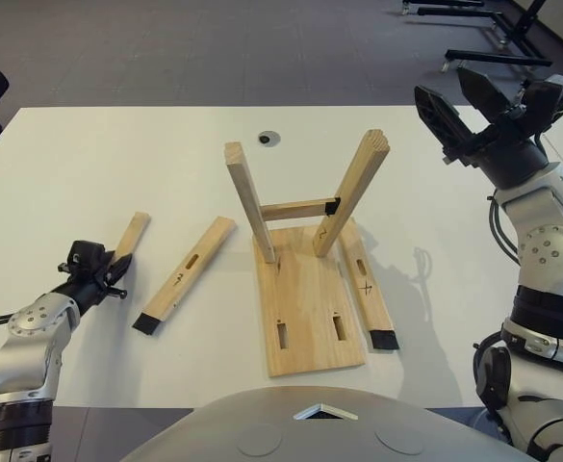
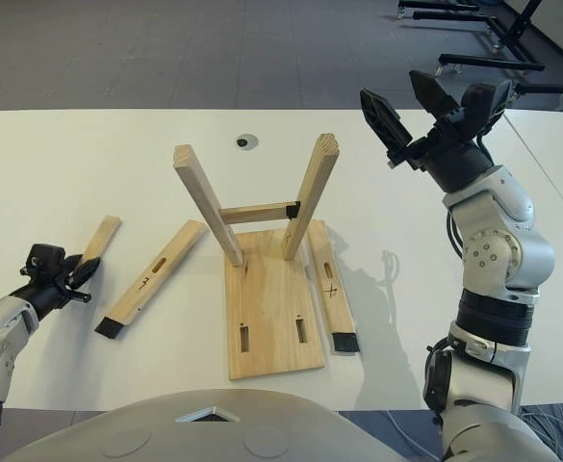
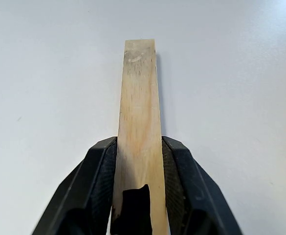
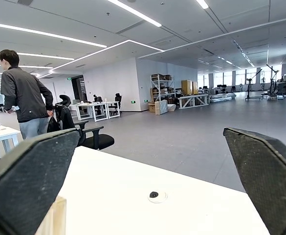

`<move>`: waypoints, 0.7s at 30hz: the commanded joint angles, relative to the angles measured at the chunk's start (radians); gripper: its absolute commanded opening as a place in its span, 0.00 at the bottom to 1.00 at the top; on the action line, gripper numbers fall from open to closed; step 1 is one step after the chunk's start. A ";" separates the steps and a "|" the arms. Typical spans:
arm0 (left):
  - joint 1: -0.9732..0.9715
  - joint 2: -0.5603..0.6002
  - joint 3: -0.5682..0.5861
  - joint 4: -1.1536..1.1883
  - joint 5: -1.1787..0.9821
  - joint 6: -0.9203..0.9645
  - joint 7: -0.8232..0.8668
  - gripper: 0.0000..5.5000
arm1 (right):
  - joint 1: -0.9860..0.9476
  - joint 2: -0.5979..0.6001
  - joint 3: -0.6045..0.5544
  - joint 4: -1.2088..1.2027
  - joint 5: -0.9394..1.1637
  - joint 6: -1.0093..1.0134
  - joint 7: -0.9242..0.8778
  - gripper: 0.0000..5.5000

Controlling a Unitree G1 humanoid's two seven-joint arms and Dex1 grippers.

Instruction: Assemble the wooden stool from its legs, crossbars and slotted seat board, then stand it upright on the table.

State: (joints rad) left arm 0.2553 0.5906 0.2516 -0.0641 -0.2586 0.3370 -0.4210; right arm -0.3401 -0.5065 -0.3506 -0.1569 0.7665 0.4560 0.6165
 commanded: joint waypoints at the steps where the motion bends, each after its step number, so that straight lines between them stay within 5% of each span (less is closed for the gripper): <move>1: -0.217 -0.016 0.062 -0.048 0.009 -0.241 0.032 0.23 | -0.062 0.011 -0.012 -0.016 0.059 0.039 -0.025 0.98; 9: -0.725 -0.054 -0.157 -0.164 0.132 -0.459 0.008 0.23 | -0.208 0.149 0.052 -0.154 0.313 0.184 -0.200 0.98; 21: -0.762 -0.165 -0.331 -0.213 0.151 -0.466 -0.061 0.23 | -0.282 0.339 0.246 -0.222 0.337 0.170 -0.331 0.98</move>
State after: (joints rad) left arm -0.4986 0.4323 -0.0690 -0.2617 -0.1101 -0.1379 -0.4718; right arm -0.5887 -0.1785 -0.1115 -0.3905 1.1276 0.6430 0.2889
